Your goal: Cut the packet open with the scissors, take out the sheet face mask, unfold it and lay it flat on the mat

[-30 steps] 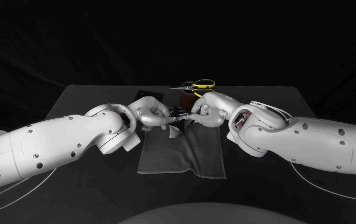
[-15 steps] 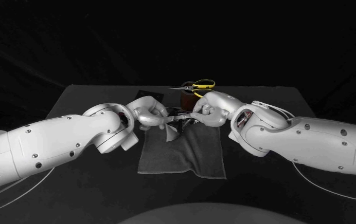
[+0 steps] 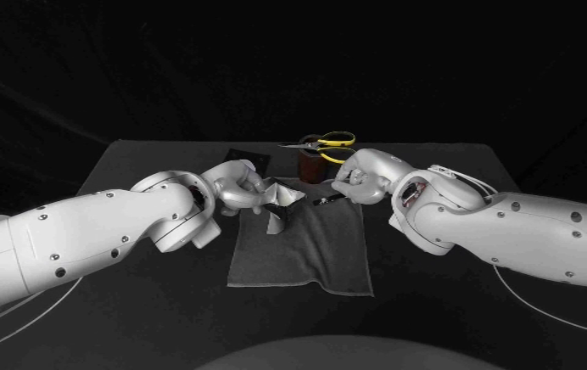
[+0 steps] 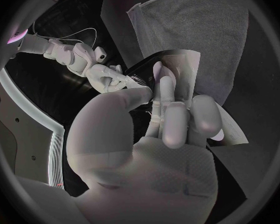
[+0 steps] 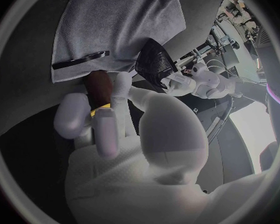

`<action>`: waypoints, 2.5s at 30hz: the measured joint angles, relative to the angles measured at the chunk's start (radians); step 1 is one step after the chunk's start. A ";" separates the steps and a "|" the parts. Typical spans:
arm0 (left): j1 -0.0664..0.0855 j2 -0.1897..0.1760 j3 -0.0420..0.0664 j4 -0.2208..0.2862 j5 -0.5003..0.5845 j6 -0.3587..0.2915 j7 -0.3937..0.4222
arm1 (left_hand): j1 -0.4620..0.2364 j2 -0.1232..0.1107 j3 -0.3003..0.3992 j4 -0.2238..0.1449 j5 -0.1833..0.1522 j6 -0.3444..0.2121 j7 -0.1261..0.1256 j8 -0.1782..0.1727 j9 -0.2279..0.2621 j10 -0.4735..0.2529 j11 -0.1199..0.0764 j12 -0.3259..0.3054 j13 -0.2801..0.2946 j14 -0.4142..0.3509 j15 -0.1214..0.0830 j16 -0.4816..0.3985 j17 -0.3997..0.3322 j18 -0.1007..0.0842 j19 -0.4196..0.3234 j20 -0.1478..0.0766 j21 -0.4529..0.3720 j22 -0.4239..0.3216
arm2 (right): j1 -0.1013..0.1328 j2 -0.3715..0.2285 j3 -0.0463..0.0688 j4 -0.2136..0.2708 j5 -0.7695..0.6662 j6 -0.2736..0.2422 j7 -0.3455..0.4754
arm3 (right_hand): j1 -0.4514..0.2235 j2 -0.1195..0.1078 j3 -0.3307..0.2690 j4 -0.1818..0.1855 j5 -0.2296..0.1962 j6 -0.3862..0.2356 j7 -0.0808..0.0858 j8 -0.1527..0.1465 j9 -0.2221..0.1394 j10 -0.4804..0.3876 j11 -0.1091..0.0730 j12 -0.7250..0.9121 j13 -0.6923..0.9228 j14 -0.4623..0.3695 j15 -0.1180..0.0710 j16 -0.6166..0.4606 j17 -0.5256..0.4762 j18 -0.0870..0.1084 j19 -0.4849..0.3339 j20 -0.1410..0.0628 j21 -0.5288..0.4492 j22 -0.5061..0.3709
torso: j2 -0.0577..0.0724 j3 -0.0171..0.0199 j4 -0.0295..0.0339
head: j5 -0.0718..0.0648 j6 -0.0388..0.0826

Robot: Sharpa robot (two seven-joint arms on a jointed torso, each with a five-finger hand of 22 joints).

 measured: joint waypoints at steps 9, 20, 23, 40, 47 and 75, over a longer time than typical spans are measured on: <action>0.000 0.004 0.000 0.002 0.020 0.001 -0.002 | 0.000 0.000 0.001 0.001 0.000 0.000 0.000 0.000 0.000 0.000 0.000 0.000 -0.001 0.000 0.000 0.007 0.007 0.000 0.000 0.000 0.000 -0.004 | 0.000 -0.015 0.000 0.035 0.076 -0.043 0.051 | -0.020 -0.062 -0.062 -0.004 0.016 -0.088 0.042 -0.079 -0.040 -0.038 0.031 -0.029 -0.016 0.002 0.020 -0.080 -0.067 0.022 -0.043 0.019 -0.112 -0.088 | 0.000 0.0000 0.0003 | 0.004 0.000; 0.000 0.022 0.000 -0.001 0.056 -0.001 -0.009 | 0.000 0.000 0.004 0.004 0.011 0.003 -0.003 -0.001 0.000 -0.001 0.003 0.000 -0.002 0.000 0.000 0.001 -0.010 0.000 -0.008 0.000 -0.009 -0.025 | -0.006 -0.049 -0.001 0.127 0.117 -0.090 0.187 | 0.047 -0.087 -0.075 -0.051 0.047 -0.113 0.053 -0.110 -0.060 -0.066 0.040 -0.029 -0.008 0.000 0.026 -0.086 -0.063 0.022 -0.031 0.029 -0.099 -0.069 | 0.000 0.0010 -0.0007 | 0.012 0.001; 0.000 0.026 0.000 -0.003 0.063 -0.002 -0.012 | 0.000 0.000 0.004 0.004 0.011 0.003 -0.003 -0.002 -0.001 -0.001 0.003 0.000 -0.002 0.000 0.000 0.001 -0.011 0.000 -0.008 0.000 -0.011 -0.026 | -0.007 -0.042 -0.001 0.131 0.109 -0.090 0.203 | 0.064 -0.072 -0.078 -0.054 0.047 -0.097 0.049 -0.121 -0.070 -0.159 0.042 0.038 0.059 0.004 0.029 -0.059 -0.037 0.022 -0.014 0.029 -0.079 -0.047 | 0.000 0.0012 -0.0008 | 0.012 0.001; 0.000 0.056 -0.001 -0.011 0.102 -0.027 -0.021 | -0.004 -0.004 0.004 0.004 0.011 0.002 -0.002 0.004 -0.005 -0.001 0.004 0.000 -0.002 0.000 0.000 0.000 -0.014 0.000 -0.008 0.000 -0.012 -0.027 | -0.008 0.062 -0.001 0.101 -0.085 -0.005 0.156 | 0.086 0.016 -0.051 -0.087 0.047 -0.035 0.040 -0.123 -0.070 -0.025 0.032 0.744 0.550 0.004 0.029 0.099 0.003 0.006 0.072 0.022 0.099 0.117 | 0.000 -0.0005 0.0019 | 0.010 0.000; 0.000 0.063 -0.001 -0.009 0.112 -0.032 -0.023 | -0.004 -0.004 0.004 0.004 0.011 0.002 -0.002 0.004 -0.005 0.000 0.003 0.000 -0.002 0.000 0.000 0.000 -0.014 0.000 -0.008 0.000 -0.012 -0.028 | -0.008 0.089 -0.001 0.071 -0.153 0.041 0.082 | 0.079 0.019 -0.059 -0.091 0.047 -0.035 0.040 -0.118 -0.066 0.012 0.032 0.883 0.607 0.003 0.029 0.120 0.003 0.005 0.083 0.022 0.123 0.136 | 0.000 -0.0006 0.0024 | 0.011 -0.003; 0.000 0.076 -0.002 0.004 0.122 -0.036 -0.039 | -0.016 -0.016 0.004 0.004 0.009 0.002 -0.002 0.003 -0.005 0.000 0.003 0.000 -0.004 0.000 0.000 0.000 -0.014 0.000 -0.011 0.004 -0.012 -0.029 | -0.008 0.118 0.000 0.046 -0.293 0.100 -0.105 | -0.040 -0.084 -0.182 0.020 0.002 -0.072 0.062 -0.168 -0.096 0.013 0.049 0.907 0.604 -0.002 0.041 0.133 0.000 0.005 0.086 0.033 0.131 0.135 | 0.000 -0.0002 0.0002 | 0.016 -0.008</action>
